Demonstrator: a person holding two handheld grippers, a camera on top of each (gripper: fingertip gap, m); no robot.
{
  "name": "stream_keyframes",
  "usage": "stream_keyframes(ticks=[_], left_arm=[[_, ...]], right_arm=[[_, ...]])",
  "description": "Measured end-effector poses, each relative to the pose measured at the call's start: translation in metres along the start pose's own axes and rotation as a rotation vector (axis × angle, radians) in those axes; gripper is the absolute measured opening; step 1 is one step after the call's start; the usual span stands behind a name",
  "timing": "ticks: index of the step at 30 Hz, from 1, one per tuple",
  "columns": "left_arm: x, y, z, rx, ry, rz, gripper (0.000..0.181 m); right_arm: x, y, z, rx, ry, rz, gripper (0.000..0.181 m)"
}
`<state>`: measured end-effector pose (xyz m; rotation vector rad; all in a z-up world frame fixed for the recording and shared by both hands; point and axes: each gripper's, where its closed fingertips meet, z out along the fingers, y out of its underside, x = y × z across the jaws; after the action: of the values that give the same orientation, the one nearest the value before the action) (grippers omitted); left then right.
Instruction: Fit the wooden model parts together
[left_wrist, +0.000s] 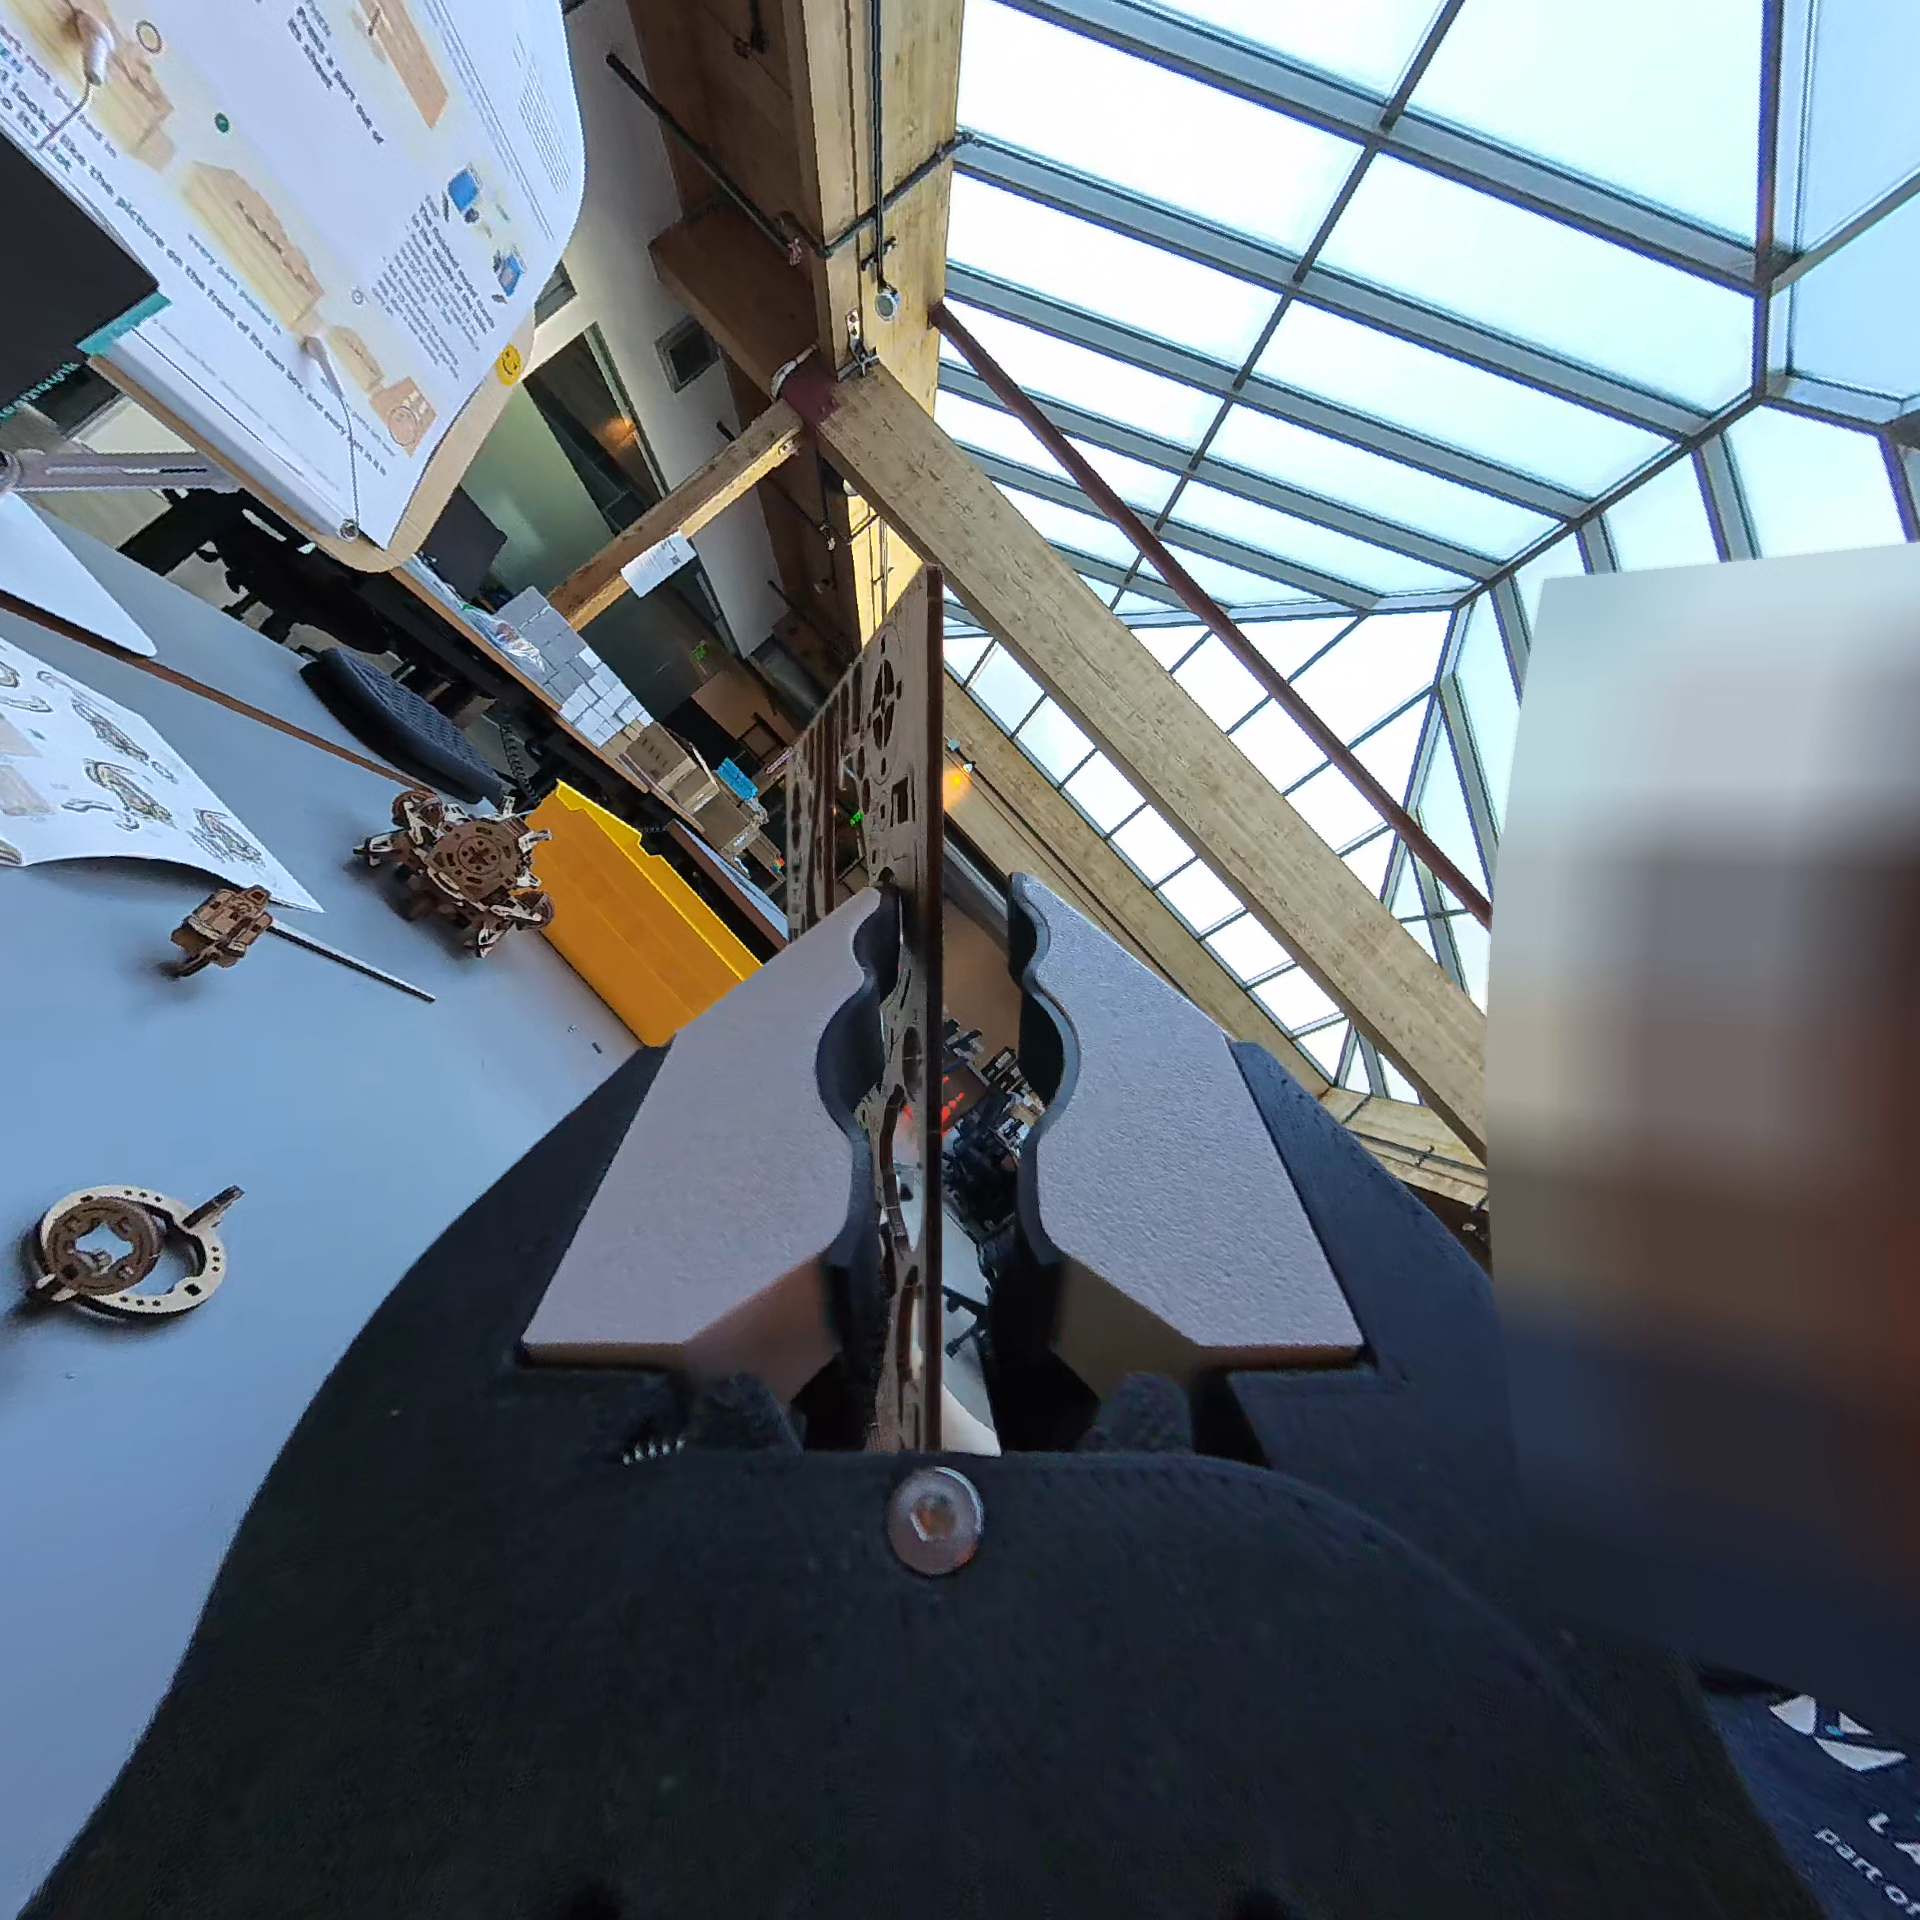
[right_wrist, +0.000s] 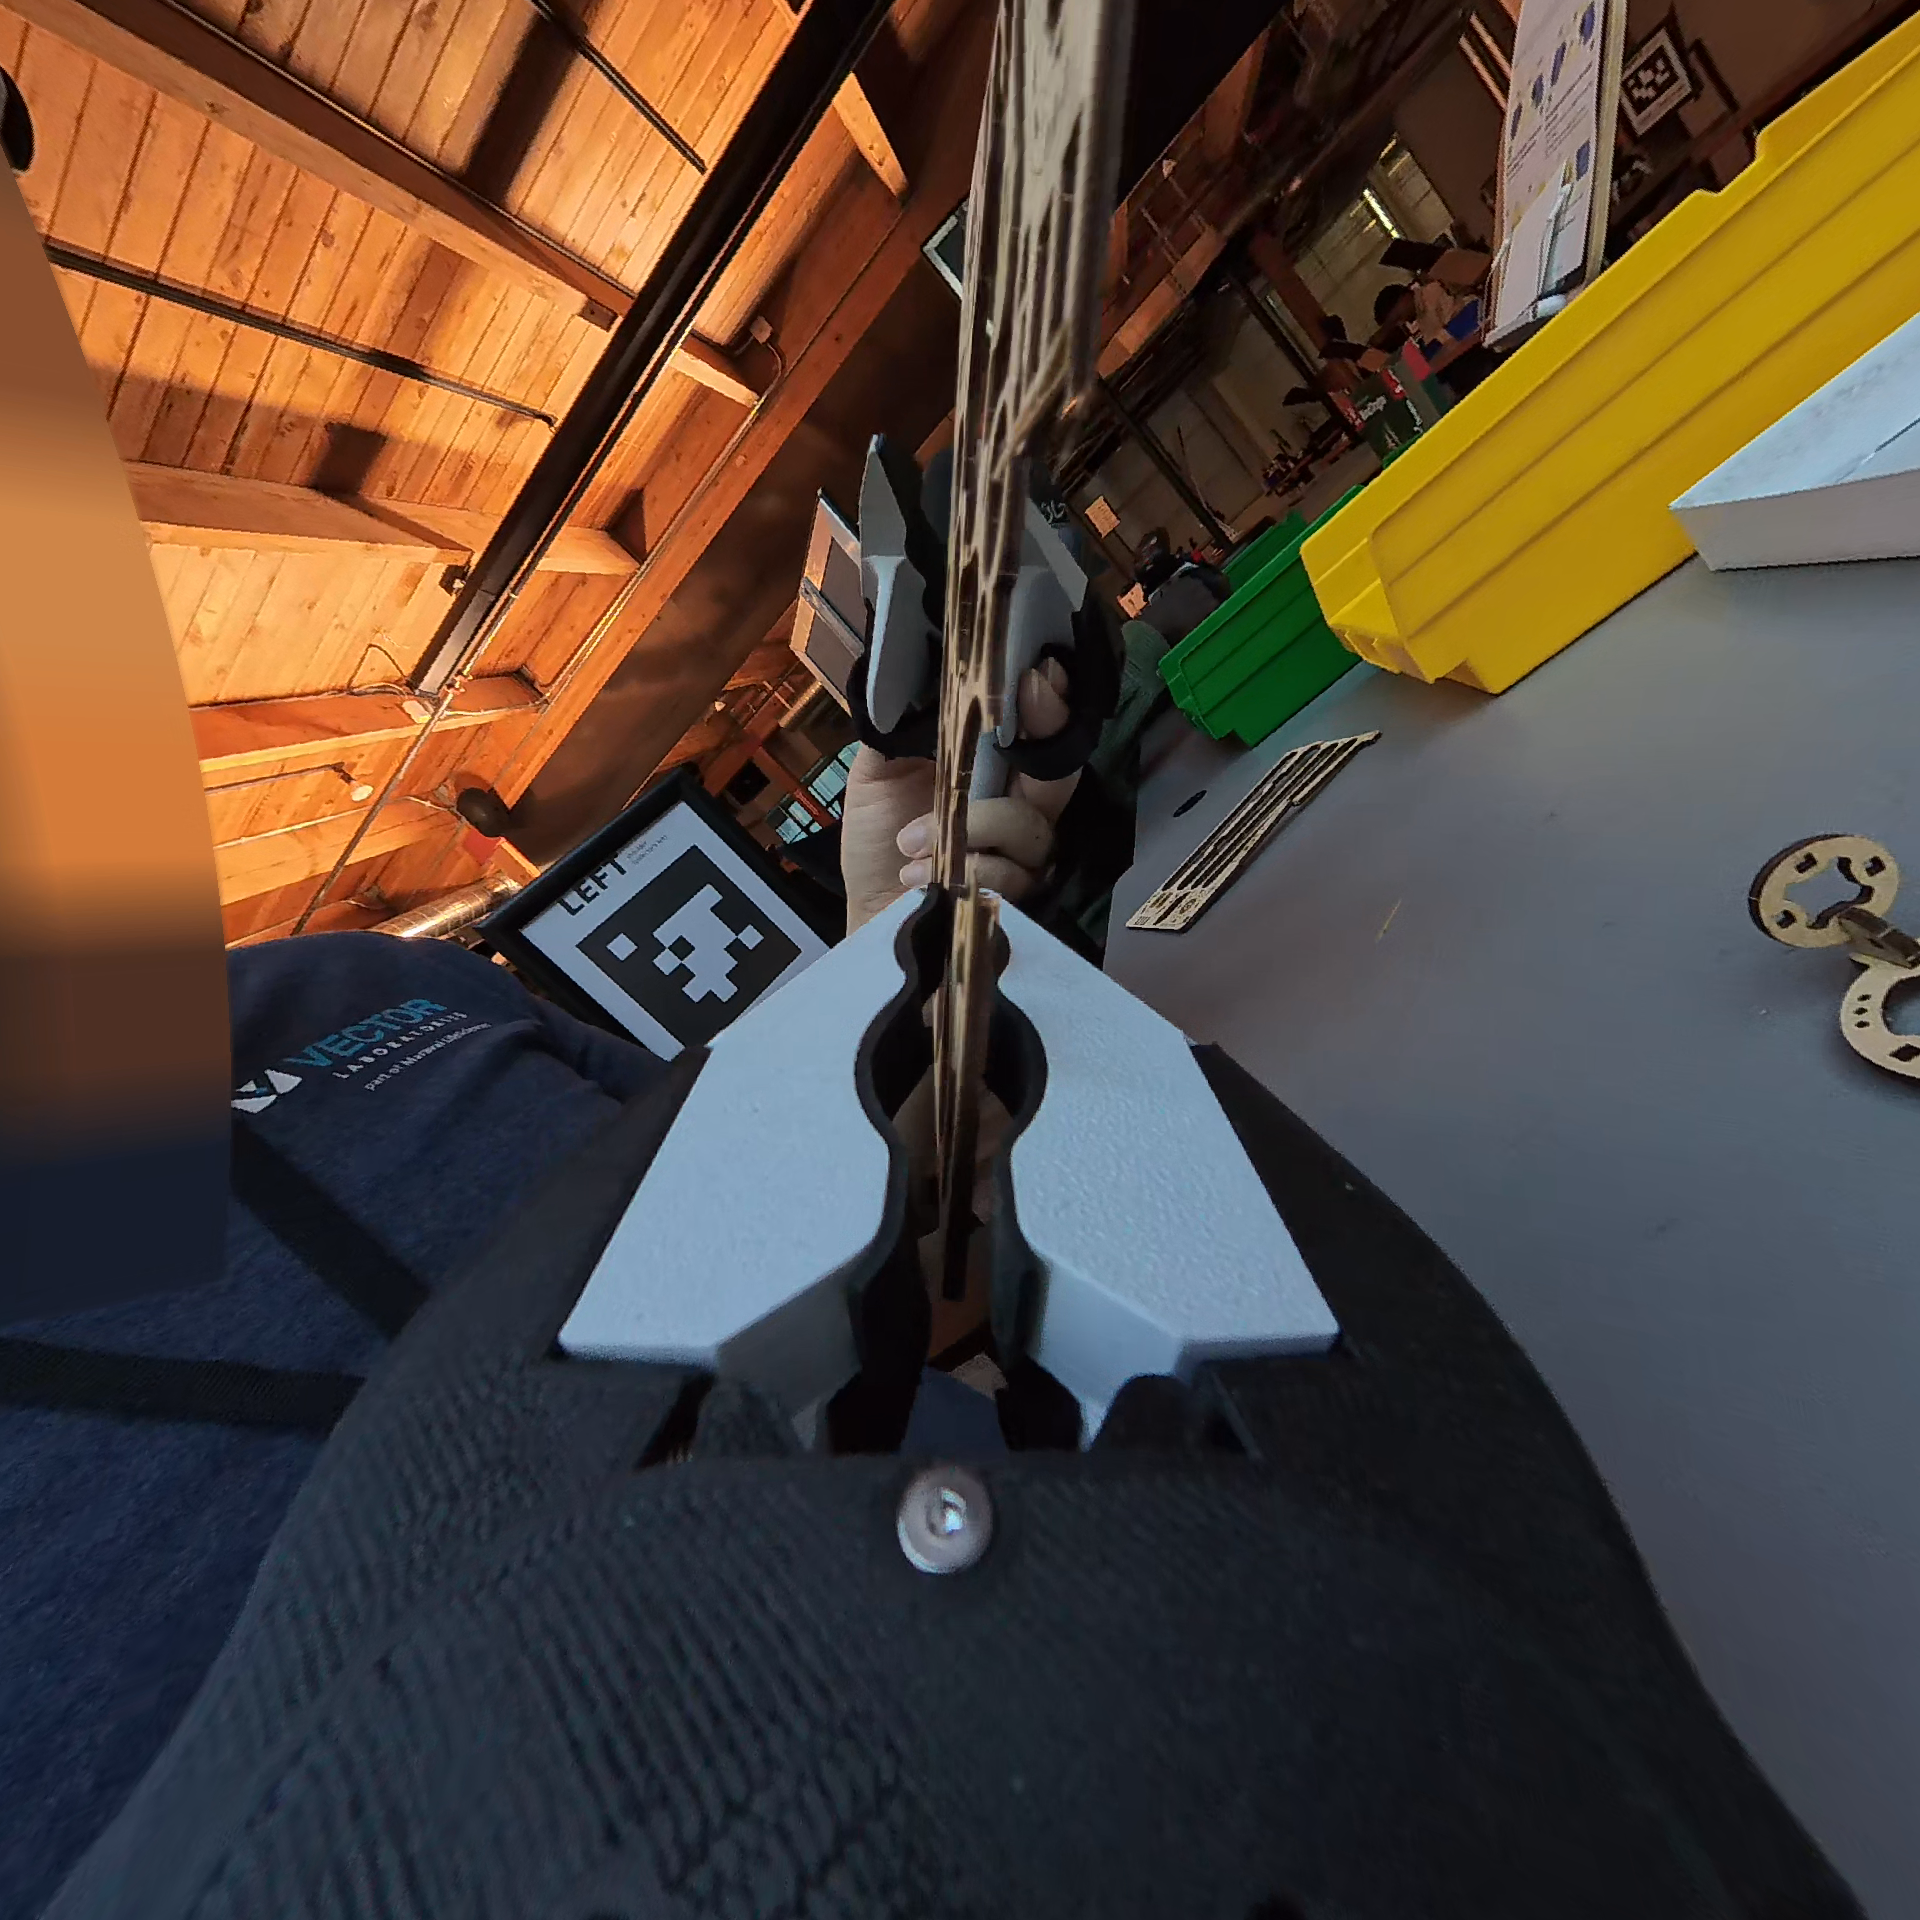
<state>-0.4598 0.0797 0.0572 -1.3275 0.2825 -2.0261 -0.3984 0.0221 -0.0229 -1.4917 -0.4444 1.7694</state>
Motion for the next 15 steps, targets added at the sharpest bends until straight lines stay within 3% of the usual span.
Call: stream_keyframes(ticks=[15], left_arm=[[-0.013, 0.003, -0.004, -0.019, -0.048, -0.022, 0.004]], right_arm=[[0.002, 0.003, -0.003, -0.009, 0.004, 0.008, 0.001]])
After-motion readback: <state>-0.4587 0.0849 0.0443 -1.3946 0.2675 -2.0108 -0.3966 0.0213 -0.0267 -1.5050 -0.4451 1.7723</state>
